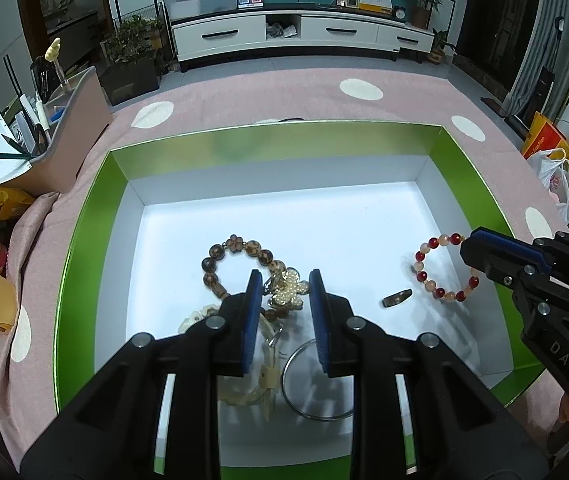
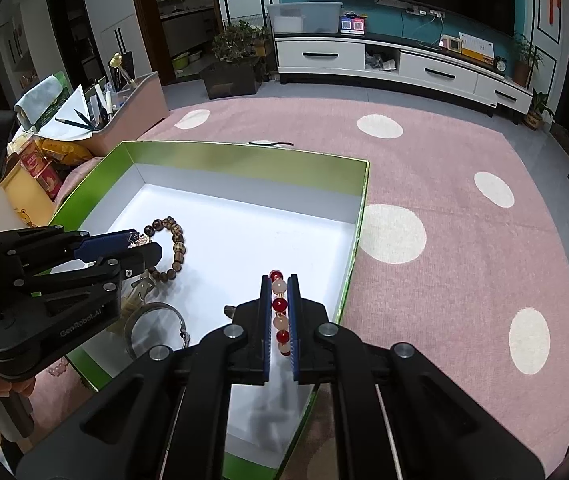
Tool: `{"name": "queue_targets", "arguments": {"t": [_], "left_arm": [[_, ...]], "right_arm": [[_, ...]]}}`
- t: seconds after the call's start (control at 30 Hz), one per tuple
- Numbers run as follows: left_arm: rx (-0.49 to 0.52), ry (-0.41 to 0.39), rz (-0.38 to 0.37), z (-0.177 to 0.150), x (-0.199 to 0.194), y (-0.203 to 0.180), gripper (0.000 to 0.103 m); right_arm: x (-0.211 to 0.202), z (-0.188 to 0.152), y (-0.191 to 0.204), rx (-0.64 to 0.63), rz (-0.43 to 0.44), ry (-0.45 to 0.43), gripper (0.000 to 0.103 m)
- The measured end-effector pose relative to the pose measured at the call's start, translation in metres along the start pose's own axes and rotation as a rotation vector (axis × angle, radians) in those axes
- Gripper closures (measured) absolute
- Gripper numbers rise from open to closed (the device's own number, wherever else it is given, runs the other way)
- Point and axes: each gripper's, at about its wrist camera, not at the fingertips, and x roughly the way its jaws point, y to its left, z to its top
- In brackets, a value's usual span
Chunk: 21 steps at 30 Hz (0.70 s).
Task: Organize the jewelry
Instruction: 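Open both tools to drop the brooch and red bead bracelet into the box, then move both tools back over the remaining jewelry on the rug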
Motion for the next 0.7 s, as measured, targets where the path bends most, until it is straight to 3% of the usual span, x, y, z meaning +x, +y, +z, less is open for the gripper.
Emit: {"name": "queue_targets", "arguments": {"t": [0.13, 0.27, 0.37, 0.4, 0.5, 0.63, 0.7], "left_arm": [[0.002, 0.004, -0.001, 0.0, 0.0, 0.0, 0.077], [0.001, -0.004, 0.0, 0.0, -0.004, 0.0, 0.059], [0.007, -0.016, 0.001, -0.001, -0.01, -0.002, 0.055], [0.008, -0.021, 0.002, -0.001, -0.014, -0.002, 0.052], [0.014, -0.039, 0.009, -0.003, -0.024, -0.004, 0.037], [0.023, -0.062, 0.024, -0.008, -0.038, -0.006, 0.028], [0.026, -0.072, 0.035, -0.011, -0.045, -0.007, 0.019]], "right_arm": [[-0.004, -0.001, -0.002, 0.013, 0.007, -0.005, 0.095], [-0.012, -0.002, -0.003, 0.021, 0.009, -0.019, 0.094], [-0.021, -0.004, -0.003, 0.028, 0.012, -0.037, 0.081], [-0.025, -0.005, -0.004, 0.032, 0.01, -0.047, 0.072], [-0.037, -0.009, -0.003, 0.036, 0.01, -0.066, 0.068], [-0.056, -0.018, -0.004, 0.047, 0.015, -0.092, 0.059], [-0.065, -0.021, -0.003, 0.05, 0.017, -0.103, 0.055]]}}
